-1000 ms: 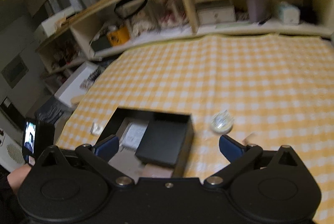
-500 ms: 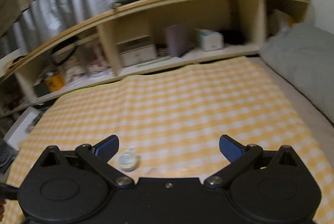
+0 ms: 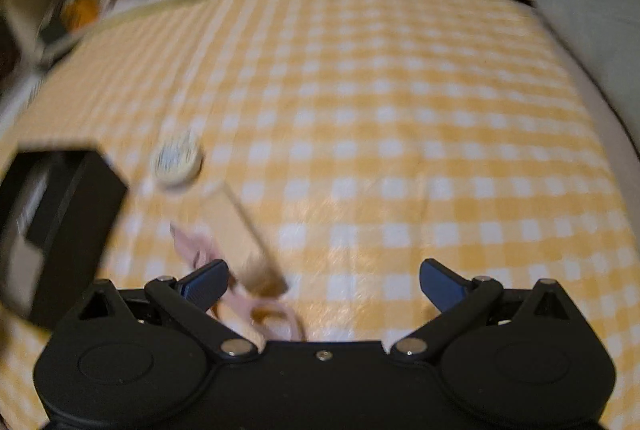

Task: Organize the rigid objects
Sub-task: 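Grasp the light wooden oval block on the cloth with the right tool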

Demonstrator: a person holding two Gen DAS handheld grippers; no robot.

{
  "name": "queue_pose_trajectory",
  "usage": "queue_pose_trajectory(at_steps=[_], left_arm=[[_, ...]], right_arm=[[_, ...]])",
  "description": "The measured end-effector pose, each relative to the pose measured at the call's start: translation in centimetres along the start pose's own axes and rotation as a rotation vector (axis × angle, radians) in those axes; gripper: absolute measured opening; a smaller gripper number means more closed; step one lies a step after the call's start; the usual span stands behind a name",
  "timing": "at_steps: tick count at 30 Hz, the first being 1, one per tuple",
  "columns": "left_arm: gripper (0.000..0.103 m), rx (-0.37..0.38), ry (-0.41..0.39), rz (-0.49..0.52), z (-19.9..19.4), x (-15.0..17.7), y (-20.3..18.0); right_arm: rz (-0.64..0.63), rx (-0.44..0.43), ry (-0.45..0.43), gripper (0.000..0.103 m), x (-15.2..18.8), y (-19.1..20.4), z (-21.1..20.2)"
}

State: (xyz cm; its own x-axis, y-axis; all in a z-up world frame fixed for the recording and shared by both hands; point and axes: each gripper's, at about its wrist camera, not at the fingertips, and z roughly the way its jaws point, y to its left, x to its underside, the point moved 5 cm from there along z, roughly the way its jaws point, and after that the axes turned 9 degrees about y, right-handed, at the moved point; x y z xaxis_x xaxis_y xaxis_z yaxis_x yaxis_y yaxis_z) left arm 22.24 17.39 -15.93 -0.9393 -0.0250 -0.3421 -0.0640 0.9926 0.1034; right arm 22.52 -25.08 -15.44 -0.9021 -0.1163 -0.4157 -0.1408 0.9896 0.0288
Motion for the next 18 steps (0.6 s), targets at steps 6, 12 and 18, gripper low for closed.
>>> queue_pose_trajectory(at_steps=[6, 12, 18], left_arm=[[0.005, -0.003, -0.001, 0.007, 0.0, 0.1, -0.1], [0.005, -0.006, -0.001, 0.009, 0.0, 0.1, -0.1], [0.005, -0.008, -0.001, 0.014, 0.0, 0.1, -0.2]], right_arm=[[0.053, 0.079, -0.028, 0.102, -1.1, -0.2, 1.6], [0.303, 0.068, -0.100, 0.102, -2.2, -3.2, 1.9], [0.288, 0.005, -0.092, 0.102, -2.9, -2.6, 2.4]])
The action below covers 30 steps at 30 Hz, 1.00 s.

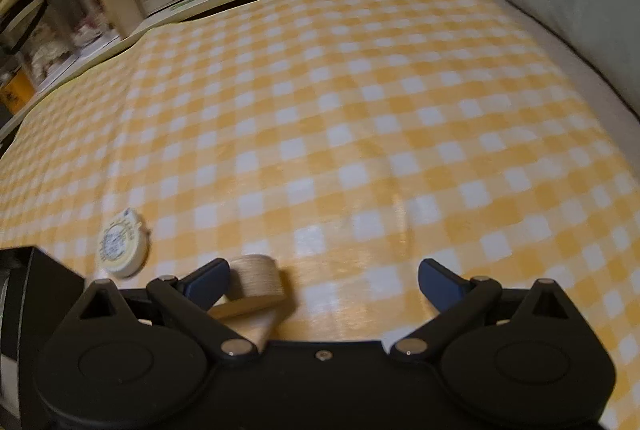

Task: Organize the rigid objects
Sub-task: 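Grasp the light wooden oval block on the cloth with the right tool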

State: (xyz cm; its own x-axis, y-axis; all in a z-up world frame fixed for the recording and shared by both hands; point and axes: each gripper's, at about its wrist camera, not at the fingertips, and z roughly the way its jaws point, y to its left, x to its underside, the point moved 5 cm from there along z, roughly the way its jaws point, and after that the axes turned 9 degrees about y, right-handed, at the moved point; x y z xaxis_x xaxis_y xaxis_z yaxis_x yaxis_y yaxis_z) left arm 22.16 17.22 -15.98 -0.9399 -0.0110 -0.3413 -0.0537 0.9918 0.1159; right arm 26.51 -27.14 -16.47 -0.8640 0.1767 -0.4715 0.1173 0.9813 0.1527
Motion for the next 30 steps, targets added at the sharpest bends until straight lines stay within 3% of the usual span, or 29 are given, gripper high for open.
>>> queue_pose_trajectory(at_steps=[11, 20, 22, 24, 30], left_arm=[[0.006, -0.009, 0.000, 0.012, -0.1, 0.1, -0.1], [0.006, -0.009, 0.000, 0.013, -0.1, 0.0, -0.2], [0.006, -0.009, 0.000, 0.012, -0.1, 0.0, -0.2], [0.006, -0.010, 0.000, 0.013, -0.1, 0.0, -0.2], [0.006, -0.008, 0.000, 0.012, -0.1, 0.0, -0.1]], right_arm=[[-0.035, -0.101, 0.024, 0.102, -0.1, 3.5, 0.2], [-0.111, -0.078, 0.061, 0.102, 0.7, 5.9, 1.5], [-0.132, -0.069, 0.061, 0.098, 0.8, 6.1, 1.5], [-0.146, -0.067, 0.069, 0.088, 0.9, 6.2, 1.5], [-0.168, -0.064, 0.086, 0.088, 1.0, 6.2, 1.2]])
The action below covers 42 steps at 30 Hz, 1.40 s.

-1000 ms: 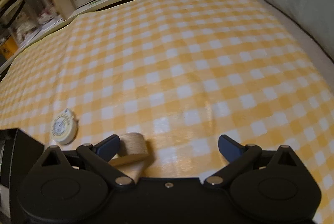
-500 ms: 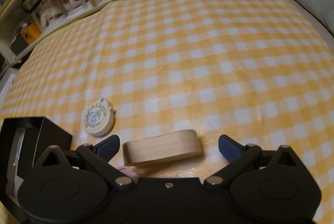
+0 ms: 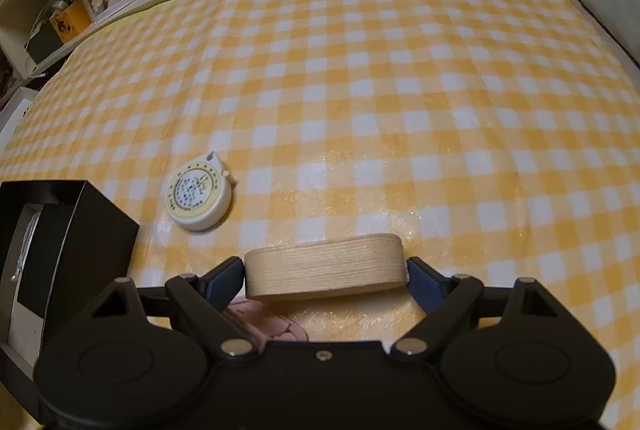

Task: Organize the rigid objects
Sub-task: 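Grasp the light wooden oval block on the cloth with the right tool, then carry the wooden oval block into the tray and release it beside the coaster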

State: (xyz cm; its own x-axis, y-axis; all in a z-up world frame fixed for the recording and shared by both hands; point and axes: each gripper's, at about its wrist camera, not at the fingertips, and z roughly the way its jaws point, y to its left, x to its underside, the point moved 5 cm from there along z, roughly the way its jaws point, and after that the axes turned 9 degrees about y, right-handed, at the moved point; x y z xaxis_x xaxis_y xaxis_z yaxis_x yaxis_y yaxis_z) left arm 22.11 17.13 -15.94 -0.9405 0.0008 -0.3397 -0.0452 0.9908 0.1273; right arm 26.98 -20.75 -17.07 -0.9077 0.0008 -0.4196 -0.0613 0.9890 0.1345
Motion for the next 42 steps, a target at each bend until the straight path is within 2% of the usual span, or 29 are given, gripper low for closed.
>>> queue_pose_trajectory(at_steps=[4, 10, 17, 20, 23, 29, 31, 36, 42], left_arm=[[0.006, -0.001, 0.001, 0.000, 0.0, 0.0, -0.1], [0.006, -0.001, 0.002, 0.001, 0.0, 0.0, -0.1], [0.006, 0.002, 0.002, 0.000, 0.0, -0.1, -0.1], [0.006, 0.004, 0.001, 0.005, 0.1, 0.0, -0.1], [0.006, 0.004, 0.001, 0.010, 0.3, 0.2, -0.2], [0.005, 0.026, 0.003, 0.002, 0.2, 0.0, 0.0], [0.005, 0.029, 0.003, 0.006, 0.2, 0.2, 0.0], [0.005, 0.049, 0.007, 0.007, 0.0, 0.2, 0.0], [0.005, 0.078, 0.009, 0.003, 0.2, 0.2, 0.8]], right_arm=[[0.013, -0.001, -0.042, 0.088, -0.8, 0.2, -1.5], [0.064, -0.168, -0.121, 0.088, -1.4, 3.0, -5.9], [0.063, -0.371, -0.073, 0.088, 0.3, 8.8, -8.3], [0.057, -0.423, -0.033, 0.088, 1.3, 11.6, -8.6], [0.065, -0.451, 0.012, 0.088, 2.0, 13.8, -8.4], [0.176, -0.501, 0.128, 0.088, 3.1, 17.9, -5.5], [0.189, -0.513, 0.143, 0.087, 3.5, 19.0, -5.1], [0.177, -0.480, 0.128, 0.087, 1.6, 22.3, -4.3], [0.166, -0.451, 0.232, 0.087, 2.2, 24.3, -3.2]])
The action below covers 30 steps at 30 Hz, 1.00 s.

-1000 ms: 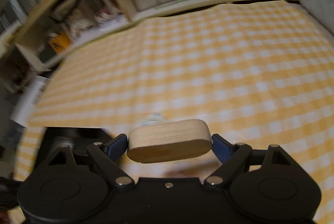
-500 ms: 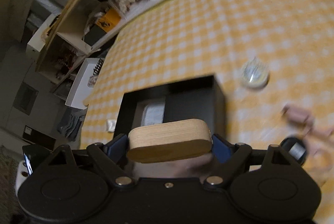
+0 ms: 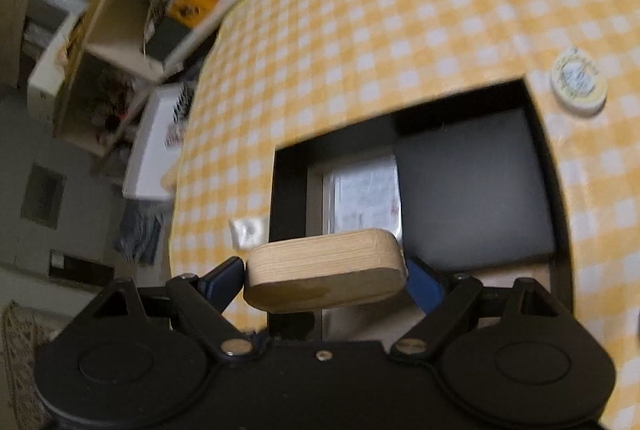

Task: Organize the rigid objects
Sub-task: 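Carry the wooden oval block into the tray and release it beside the coaster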

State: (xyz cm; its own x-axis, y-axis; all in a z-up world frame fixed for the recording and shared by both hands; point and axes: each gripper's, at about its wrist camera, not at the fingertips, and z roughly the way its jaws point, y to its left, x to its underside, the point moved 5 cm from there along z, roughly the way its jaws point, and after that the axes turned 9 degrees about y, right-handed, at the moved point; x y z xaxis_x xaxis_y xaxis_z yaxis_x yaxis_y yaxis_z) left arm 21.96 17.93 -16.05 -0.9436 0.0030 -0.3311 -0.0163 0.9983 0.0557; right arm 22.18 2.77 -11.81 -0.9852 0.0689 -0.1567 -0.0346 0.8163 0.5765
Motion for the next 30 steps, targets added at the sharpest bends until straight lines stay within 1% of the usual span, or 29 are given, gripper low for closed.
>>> queue_pose_trajectory(at_steps=[7, 11, 13, 15, 30], left_arm=[[0.005, -0.001, 0.003, 0.014, 0.1, -0.1, -0.2], [0.005, 0.006, 0.004, 0.005, 0.1, -0.1, -0.1], [0.005, 0.005, 0.004, 0.007, 0.0, -0.1, -0.1], [0.005, 0.001, 0.005, 0.008, 0.1, 0.0, 0.0], [0.005, -0.007, 0.013, 0.010, 0.2, 0.1, -0.2]], right_arm=[[0.080, 0.086, 0.059, 0.087, 1.1, -1.8, 1.1], [0.148, 0.090, 0.117, 0.088, 1.7, -2.7, 1.4], [0.149, 0.079, 0.142, 0.089, 2.0, -2.9, 1.3], [0.145, 0.062, 0.146, 0.095, 2.2, -2.9, 0.9], [0.136, 0.071, 0.109, 0.095, 2.6, -3.6, -1.3]])
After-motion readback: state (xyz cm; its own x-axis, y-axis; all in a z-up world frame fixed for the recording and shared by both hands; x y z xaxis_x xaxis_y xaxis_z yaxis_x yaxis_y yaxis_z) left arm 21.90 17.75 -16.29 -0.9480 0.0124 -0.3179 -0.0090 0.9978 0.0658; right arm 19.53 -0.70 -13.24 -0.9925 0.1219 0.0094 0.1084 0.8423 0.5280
